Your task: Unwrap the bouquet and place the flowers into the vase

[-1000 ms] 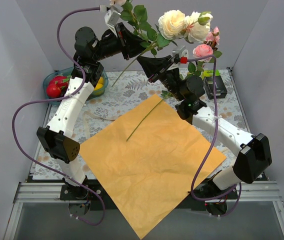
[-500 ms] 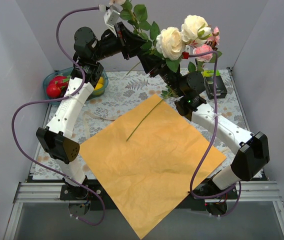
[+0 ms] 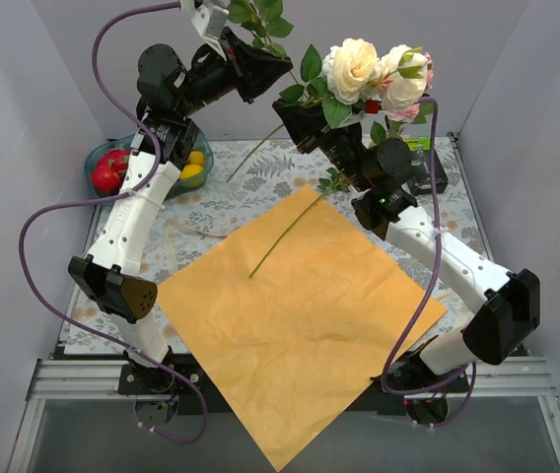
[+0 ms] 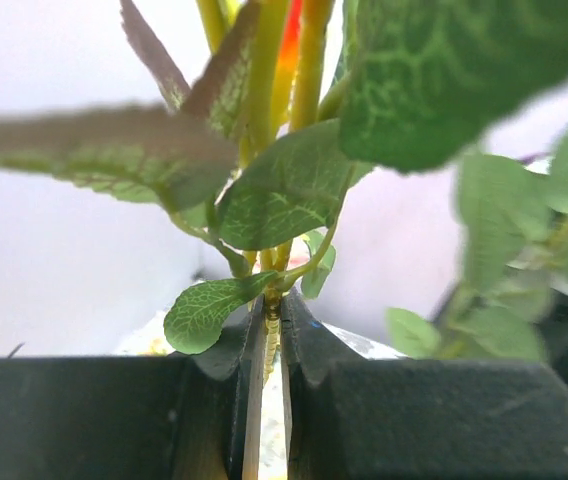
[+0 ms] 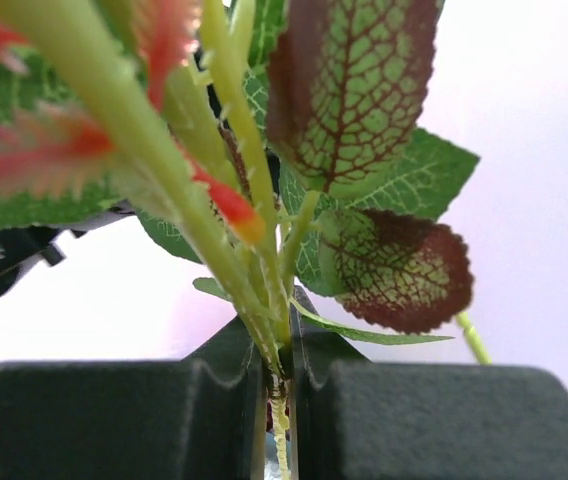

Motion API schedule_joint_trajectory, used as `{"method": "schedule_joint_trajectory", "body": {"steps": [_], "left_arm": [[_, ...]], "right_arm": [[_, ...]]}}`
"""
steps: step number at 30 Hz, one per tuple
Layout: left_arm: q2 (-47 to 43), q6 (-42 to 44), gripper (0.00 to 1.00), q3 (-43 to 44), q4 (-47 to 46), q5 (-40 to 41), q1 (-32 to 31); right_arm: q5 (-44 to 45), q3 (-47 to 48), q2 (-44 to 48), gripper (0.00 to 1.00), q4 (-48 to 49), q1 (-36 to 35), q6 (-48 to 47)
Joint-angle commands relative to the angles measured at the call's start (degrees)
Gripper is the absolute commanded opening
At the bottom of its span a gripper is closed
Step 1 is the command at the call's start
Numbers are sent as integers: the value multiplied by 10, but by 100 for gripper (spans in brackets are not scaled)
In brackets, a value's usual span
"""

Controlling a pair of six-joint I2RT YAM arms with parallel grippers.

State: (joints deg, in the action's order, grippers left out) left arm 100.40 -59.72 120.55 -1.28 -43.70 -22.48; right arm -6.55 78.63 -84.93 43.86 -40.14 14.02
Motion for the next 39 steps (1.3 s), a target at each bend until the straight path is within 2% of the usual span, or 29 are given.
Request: {"method": "schedule_joint_trajectory", "body": {"steps": [1,3,5,8,9,13,16,23,27,33,39], "left_arm": [[-12,84,0,28,70,162,-2],[-7,110,0,27,94,217,-2],[-8,144,0,13,106,229,-2],[2,174,0,22,148,215,-3],[10,177,0,28,159,209,-3],[15,190,0,23,189,158,-6],[21,175,0,23,182,117,-8],[59,140,0,93,175,-9,-13],[60,131,0,113,166,-6,-20],[38,120,0,86,142,-9,-32],[41,120,0,92,138,-5,-33]], "right_arm": [[-65,6,80,1,-30,0,8],[-66,16,101,1,-104,-2,-34],[-10,30,132,1,-150,-2,-66],[84,86,144,1,-241,0,-142],[105,107,135,1,-287,-1,-196],[180,155,120,1,-333,8,-260],[195,155,129,1,-336,36,-263],[253,166,146,1,-388,67,-269],[270,162,166,1,-426,78,-250],[290,151,195,1,-462,79,-242],[312,121,221,1,-455,81,-254]]}}
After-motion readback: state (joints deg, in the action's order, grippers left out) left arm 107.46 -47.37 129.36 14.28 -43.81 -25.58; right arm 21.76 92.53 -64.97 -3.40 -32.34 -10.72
